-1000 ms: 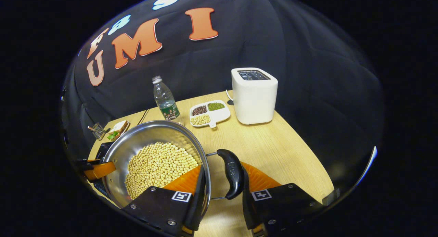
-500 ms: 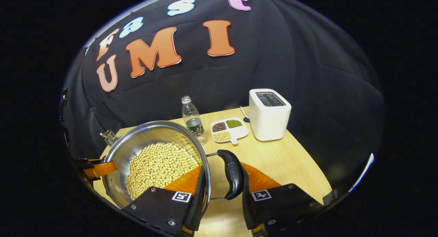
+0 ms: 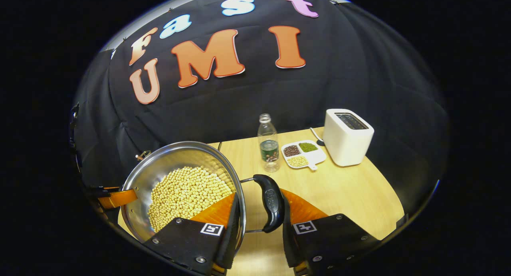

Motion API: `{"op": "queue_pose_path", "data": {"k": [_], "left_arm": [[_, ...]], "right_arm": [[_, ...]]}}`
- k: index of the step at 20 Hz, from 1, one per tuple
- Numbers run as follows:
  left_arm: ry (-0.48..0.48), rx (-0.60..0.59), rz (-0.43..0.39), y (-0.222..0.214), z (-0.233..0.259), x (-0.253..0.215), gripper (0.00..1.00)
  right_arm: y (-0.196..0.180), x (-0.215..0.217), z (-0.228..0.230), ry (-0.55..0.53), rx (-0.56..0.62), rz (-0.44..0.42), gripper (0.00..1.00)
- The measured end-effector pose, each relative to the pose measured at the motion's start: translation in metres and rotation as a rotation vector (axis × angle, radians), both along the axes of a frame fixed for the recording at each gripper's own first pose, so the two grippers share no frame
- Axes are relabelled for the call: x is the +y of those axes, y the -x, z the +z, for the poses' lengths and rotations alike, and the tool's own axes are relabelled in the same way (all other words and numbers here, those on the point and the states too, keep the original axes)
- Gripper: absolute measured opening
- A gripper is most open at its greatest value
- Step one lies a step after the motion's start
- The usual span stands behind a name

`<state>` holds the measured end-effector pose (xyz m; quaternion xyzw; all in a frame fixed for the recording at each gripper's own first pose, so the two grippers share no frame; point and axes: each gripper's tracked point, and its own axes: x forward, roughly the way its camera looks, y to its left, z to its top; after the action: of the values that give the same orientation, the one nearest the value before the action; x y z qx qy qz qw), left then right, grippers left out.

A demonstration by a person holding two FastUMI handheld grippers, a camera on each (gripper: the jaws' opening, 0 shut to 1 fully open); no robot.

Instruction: First push the handle of the pot to place it horizontally, then grasp the pot with both hands and set it on the induction cooktop.

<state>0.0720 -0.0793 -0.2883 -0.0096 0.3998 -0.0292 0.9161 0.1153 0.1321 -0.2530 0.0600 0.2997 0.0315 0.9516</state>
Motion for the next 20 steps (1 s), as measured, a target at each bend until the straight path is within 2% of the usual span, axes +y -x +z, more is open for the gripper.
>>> {"op": "queue_pose_path", "data": {"k": [2, 4, 8, 10, 11, 12, 15, 16, 18, 20], "left_arm": [[-0.007, 0.003, 0.024, 0.001, -0.001, 0.025, 0.58], [-0.010, 0.011, 0.049, 0.001, -0.005, 0.046, 0.55], [-0.012, 0.044, 0.082, 0.002, -0.020, 0.082, 0.60], [-0.013, 0.055, 0.095, 0.002, -0.028, 0.095, 0.58], [-0.014, 0.062, 0.102, 0.001, -0.032, 0.100, 0.60], [-0.015, 0.067, 0.108, 0.000, -0.037, 0.105, 0.55], [-0.013, 0.090, 0.120, 0.002, -0.051, 0.117, 0.55], [-0.007, 0.101, 0.124, 0.003, -0.056, 0.119, 0.58], [0.006, 0.114, 0.127, 0.003, -0.066, 0.121, 0.55], [0.011, 0.128, 0.128, 0.001, -0.075, 0.124, 0.58]], "right_arm": [[-0.002, 0.023, -0.005, -0.008, 0.007, 0.021, 0.49], [-0.004, 0.045, -0.014, -0.010, 0.017, 0.040, 0.49], [-0.007, 0.077, -0.030, -0.010, 0.045, 0.066, 0.49], [-0.011, 0.089, -0.040, -0.012, 0.053, 0.076, 0.49], [-0.012, 0.095, -0.045, -0.014, 0.057, 0.079, 0.49], [-0.011, 0.099, -0.049, -0.014, 0.064, 0.084, 0.49], [-0.014, 0.111, -0.065, -0.005, 0.086, 0.097, 0.49], [-0.014, 0.114, -0.070, -0.003, 0.094, 0.097, 0.49], [-0.016, 0.117, -0.076, 0.004, 0.106, 0.097, 0.49], [-0.020, 0.118, -0.083, 0.013, 0.120, 0.104, 0.49]]}}
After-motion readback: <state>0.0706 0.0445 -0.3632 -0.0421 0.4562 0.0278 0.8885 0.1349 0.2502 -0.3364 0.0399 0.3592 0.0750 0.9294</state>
